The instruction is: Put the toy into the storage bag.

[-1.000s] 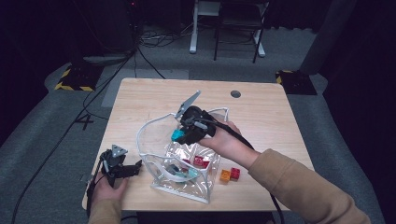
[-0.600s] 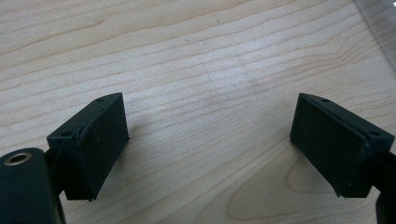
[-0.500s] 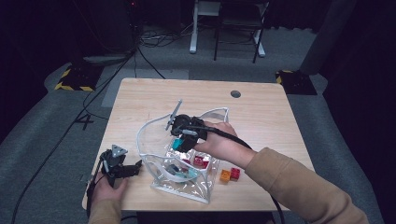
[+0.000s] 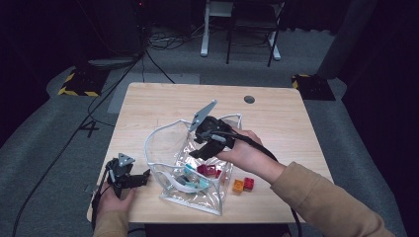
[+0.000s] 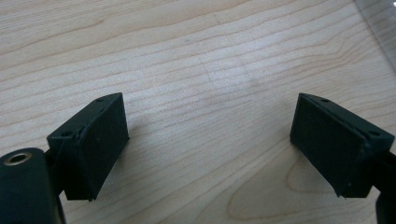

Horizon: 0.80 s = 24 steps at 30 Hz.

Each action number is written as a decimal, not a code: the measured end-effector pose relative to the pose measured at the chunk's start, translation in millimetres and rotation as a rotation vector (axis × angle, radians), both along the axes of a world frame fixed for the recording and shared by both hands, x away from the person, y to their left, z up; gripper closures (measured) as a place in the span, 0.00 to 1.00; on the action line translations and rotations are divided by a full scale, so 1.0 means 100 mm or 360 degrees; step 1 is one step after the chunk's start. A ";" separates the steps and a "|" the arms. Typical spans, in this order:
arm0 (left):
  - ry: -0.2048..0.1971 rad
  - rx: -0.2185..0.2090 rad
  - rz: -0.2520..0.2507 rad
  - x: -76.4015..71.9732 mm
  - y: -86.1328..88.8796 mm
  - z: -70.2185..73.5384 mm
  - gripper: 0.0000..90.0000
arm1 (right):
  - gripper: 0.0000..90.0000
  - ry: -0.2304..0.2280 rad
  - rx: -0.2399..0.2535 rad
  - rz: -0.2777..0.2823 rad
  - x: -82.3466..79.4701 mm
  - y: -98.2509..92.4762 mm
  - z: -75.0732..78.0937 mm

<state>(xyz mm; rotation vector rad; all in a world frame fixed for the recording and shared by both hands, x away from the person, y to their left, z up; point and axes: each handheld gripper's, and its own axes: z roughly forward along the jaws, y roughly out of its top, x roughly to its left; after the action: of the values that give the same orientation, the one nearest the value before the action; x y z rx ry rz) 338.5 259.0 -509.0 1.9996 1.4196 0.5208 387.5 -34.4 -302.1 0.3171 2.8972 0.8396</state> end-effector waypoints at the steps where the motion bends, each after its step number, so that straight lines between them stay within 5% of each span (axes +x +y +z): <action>1: 0.0000 0.0000 0.0000 0.00 0.00 0.00 0.13 | 0.55 -0.0007 0.0034 -0.0005 -0.01 -0.05 0.03; 12: 0.0001 -0.0008 0.0004 0.00 0.00 0.00 0.13 | 0.58 -0.0036 0.0446 -0.0096 -0.11 -0.79 0.22; 19: 0.0002 -0.0006 0.0002 0.00 0.00 0.00 0.13 | 0.56 -0.0040 0.0657 -0.0095 -0.12 -1.22 0.19; 24: 0.0004 -0.0005 0.0002 0.00 0.00 0.00 0.13 | 0.40 0.0002 0.0790 -0.0160 -0.12 -1.51 0.15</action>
<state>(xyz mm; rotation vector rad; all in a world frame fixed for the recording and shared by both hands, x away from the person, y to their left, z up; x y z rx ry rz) 338.4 258.8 -509.0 1.9975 1.4222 0.5166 375.0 -185.6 -287.4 0.4959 2.6054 1.5294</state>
